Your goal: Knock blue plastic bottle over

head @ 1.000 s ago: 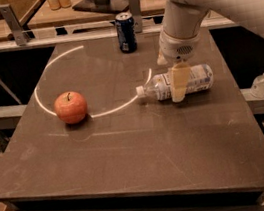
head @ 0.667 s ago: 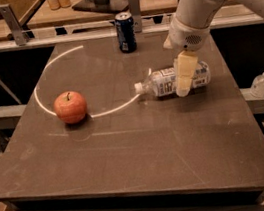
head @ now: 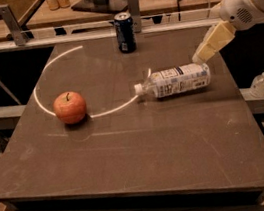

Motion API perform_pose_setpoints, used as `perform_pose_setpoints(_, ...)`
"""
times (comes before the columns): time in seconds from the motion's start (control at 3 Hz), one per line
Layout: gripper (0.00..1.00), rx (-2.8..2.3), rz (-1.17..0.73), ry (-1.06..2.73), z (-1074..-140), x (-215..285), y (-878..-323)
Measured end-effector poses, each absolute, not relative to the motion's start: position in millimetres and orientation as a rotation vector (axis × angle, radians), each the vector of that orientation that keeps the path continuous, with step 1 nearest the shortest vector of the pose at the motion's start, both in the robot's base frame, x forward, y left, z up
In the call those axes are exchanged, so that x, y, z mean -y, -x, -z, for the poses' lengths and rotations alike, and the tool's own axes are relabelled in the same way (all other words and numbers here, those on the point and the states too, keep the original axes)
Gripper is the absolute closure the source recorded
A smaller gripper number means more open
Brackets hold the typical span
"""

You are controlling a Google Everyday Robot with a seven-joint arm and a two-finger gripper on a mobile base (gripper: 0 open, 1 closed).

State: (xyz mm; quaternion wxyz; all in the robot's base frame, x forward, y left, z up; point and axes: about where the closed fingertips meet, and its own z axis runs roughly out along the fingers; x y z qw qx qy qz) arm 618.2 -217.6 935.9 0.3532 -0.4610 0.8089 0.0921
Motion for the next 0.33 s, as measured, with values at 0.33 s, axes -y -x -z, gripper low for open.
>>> perform_pose_setpoints(0.33, 0.00, -2.072, -0.212, 1.163, -939.9, 220.5, -627.0)
